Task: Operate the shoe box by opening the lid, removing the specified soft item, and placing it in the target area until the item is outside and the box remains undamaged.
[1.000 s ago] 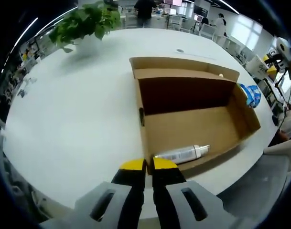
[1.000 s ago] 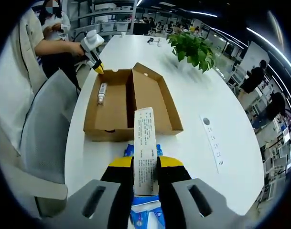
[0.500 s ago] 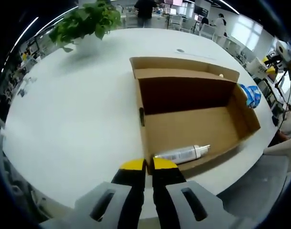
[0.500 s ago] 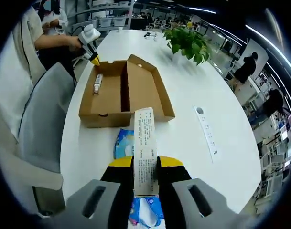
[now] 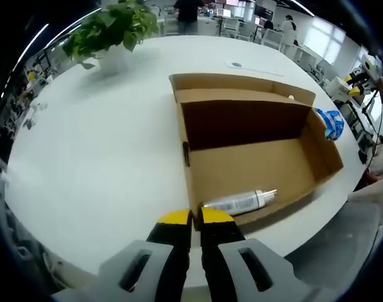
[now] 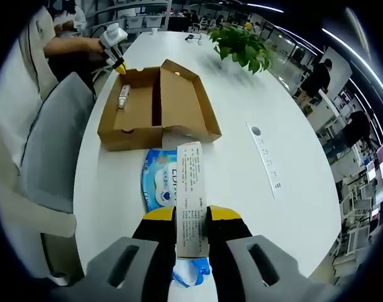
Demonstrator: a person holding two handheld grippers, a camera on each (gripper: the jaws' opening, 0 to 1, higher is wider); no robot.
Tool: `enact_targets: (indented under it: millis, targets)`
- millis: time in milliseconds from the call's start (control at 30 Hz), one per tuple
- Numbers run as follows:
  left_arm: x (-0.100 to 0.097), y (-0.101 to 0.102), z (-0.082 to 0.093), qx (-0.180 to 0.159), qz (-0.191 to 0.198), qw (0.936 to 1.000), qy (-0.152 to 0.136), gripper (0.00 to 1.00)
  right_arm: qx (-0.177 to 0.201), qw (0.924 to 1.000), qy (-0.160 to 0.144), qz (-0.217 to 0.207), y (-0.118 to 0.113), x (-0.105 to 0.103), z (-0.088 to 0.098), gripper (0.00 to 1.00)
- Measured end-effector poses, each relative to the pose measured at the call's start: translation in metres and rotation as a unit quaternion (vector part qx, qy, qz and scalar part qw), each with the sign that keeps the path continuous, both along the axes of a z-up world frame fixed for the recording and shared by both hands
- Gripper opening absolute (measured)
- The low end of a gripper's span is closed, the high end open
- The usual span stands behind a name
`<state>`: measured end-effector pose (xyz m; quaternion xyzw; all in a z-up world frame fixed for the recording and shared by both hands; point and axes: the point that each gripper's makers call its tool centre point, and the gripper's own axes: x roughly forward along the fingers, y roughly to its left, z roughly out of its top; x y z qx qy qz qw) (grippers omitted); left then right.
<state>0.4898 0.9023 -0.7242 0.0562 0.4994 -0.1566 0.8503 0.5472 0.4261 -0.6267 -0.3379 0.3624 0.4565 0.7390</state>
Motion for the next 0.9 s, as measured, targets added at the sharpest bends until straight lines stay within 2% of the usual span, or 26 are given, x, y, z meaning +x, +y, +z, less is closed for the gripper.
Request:
enact_targets:
  millis: [367,900]
  targets:
    - [0.0,0.0,0.0,0.001,0.0,1.0,0.004,0.01,-0.013,0.9999,0.005,-0.007,-0.017,0.003,-0.012,0.16]
    - [0.0,-0.001,0.0,0.002,-0.002,1.0,0.008,0.01,-0.04,0.9989,0.026,0.004,-0.045,0.018,-0.043,0.16]
